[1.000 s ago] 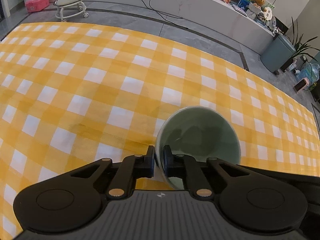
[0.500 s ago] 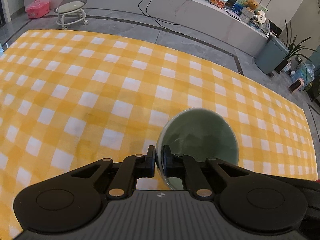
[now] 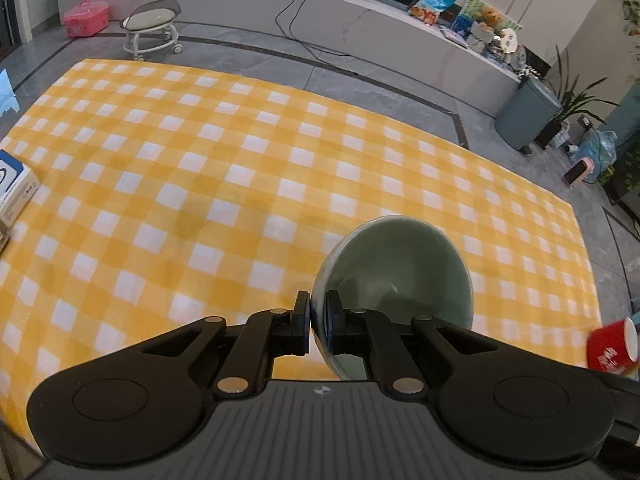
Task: Organize plates and bowls
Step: 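Carry the green bowl with both grippers and lower it into the orange bowl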
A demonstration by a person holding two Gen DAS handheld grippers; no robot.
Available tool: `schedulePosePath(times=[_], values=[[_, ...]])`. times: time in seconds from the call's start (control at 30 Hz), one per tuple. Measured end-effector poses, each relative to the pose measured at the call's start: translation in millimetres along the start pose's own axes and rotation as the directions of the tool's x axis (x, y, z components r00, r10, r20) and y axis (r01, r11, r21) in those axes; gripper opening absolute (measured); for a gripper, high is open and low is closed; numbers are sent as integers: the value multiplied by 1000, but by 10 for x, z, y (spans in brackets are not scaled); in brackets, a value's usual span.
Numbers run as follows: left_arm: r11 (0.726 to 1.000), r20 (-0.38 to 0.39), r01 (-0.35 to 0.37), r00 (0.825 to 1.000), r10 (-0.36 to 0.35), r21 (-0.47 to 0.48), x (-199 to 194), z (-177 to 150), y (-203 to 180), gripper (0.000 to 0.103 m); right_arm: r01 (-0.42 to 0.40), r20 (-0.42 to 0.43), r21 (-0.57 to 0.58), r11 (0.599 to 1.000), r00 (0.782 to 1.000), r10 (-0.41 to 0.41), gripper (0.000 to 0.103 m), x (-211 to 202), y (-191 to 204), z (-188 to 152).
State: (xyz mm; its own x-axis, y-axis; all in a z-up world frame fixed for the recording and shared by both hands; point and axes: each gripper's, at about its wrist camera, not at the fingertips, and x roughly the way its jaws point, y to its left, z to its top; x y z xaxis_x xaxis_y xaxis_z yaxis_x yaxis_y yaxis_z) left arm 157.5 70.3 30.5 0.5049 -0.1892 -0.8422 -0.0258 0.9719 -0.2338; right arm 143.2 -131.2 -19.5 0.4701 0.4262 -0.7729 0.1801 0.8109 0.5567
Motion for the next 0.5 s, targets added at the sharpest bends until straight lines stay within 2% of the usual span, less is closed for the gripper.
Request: schedulePosePath(times=[0.27,0.5], values=[[999,1,43,999,-43,19,-380,-308,-379,8,-35,31,-13,999,999,35,10,-599,-298,-213],[992,-22,104,994,-103,68,-505,-524,-809,9,0,62,-70,998,998,5,10,-1151,-600,-240]])
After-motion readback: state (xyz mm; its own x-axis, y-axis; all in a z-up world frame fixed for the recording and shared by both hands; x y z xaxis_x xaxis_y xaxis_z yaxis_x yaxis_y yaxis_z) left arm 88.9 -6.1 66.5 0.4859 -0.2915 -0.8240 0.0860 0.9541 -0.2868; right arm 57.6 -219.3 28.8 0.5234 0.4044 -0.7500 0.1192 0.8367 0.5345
